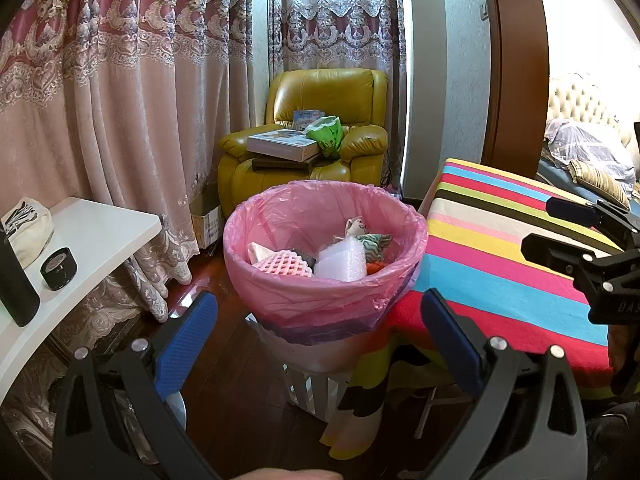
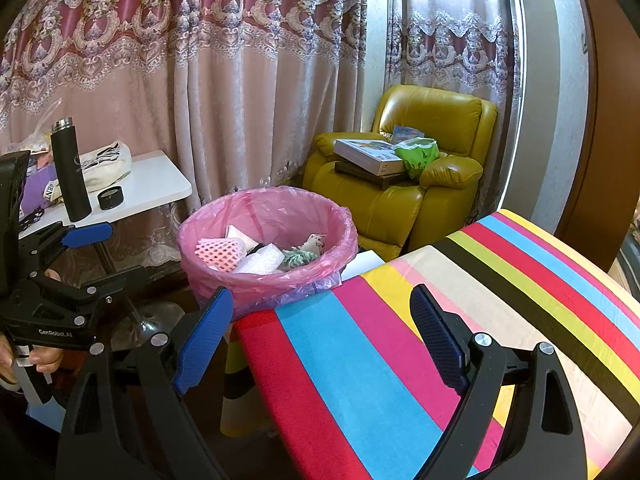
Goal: Collect trash
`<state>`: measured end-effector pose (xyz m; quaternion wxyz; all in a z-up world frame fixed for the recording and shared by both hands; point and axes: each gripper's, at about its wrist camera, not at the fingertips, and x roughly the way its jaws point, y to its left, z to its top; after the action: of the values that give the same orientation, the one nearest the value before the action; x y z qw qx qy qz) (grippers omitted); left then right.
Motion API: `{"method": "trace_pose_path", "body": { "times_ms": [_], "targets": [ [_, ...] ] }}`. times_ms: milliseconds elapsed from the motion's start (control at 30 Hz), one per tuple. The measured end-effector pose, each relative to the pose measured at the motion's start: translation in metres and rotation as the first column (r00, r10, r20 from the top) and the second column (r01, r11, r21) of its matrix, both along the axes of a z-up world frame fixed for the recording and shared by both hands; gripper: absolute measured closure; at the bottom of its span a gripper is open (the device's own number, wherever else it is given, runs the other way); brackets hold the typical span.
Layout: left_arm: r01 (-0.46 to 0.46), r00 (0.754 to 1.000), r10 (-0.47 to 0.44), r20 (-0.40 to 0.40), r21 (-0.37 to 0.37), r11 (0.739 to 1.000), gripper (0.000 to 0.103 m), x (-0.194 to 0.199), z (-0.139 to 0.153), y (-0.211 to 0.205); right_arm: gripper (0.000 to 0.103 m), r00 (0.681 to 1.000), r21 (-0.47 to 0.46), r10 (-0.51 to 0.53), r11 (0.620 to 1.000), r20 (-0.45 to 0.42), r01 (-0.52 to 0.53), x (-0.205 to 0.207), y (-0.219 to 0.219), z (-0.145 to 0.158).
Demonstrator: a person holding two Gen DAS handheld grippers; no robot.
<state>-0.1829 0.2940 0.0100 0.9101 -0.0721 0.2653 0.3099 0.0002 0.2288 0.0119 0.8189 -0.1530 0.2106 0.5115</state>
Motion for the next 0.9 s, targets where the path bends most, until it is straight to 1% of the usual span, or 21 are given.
{"method": "trace_pose_path", "body": {
  "times_ms": [600, 733, 900],
  "targets": [
    [-0.007, 1.000, 0.007, 0.001, 0.001, 1.000, 0.005, 0.0026, 0.0010, 0.0028, 0.018, 1.000, -0.005, 0.010, 1.000, -0.002, -0.010, -0.0064, 0.0001, -0.0037],
    [-0.023, 1.000, 0.023, -0.013, 0.033, 0.999, 0.005, 0.0049, -0.0011, 0.0022, 0.018, 1.000, -0.008, 0.011, 1.000, -0.003, -0.011, -0.0075, 0.0000, -0.0052],
    [-0.022, 1.000, 0.023, -0.012, 0.020, 1.000, 0.005, 0.0088, -0.0007, 0.0016, 0.018, 1.000, -0.002, -0.001, 1.000, -0.016, 0.001, -0.0028, -0.0078, -0.0044]
  ]
}}
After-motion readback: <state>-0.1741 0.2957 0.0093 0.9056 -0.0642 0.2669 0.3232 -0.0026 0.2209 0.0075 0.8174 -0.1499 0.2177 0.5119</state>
